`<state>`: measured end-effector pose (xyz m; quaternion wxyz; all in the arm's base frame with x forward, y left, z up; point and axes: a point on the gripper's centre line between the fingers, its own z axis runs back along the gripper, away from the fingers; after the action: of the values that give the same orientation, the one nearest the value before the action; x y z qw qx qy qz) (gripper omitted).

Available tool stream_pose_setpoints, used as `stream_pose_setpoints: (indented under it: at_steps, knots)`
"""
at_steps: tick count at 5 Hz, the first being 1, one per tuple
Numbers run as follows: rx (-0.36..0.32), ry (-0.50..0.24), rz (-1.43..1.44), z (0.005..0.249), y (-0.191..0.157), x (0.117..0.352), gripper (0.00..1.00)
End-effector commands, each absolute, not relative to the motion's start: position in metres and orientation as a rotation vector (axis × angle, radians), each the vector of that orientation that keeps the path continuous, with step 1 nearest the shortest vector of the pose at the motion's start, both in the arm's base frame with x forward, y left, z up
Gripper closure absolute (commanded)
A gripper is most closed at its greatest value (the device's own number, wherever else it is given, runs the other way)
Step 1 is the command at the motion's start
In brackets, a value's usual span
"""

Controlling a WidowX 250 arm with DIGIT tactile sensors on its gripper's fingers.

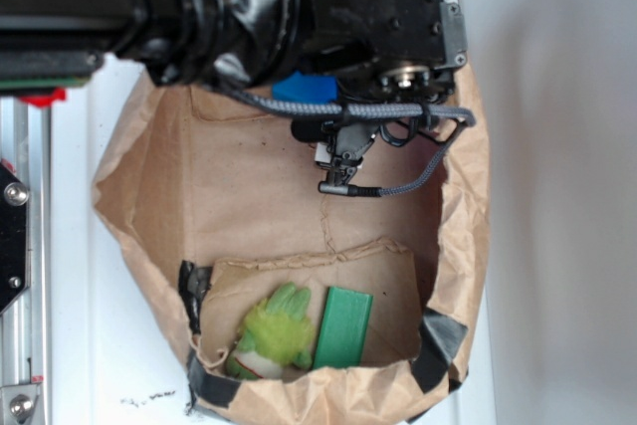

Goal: Grab the blue block.

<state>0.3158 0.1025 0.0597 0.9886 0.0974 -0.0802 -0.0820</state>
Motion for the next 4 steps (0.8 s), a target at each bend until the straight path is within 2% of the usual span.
stream_pose_setpoints:
  at_steps: [1,2,3,4]
  knots:
    - [0.381,-0.202,-0.172,0.0466,0.1272,0.3190,0.00]
    - [0.402,-0.186,-0.190,0.0403,0.1249,0.3158,0.00]
    - [0.388,-0.186,-0.193,0.0414,0.1220,0.3169,0.00]
    - [0.369,-0.192,-0.171,0.0433,0.1217,0.3190,1.00]
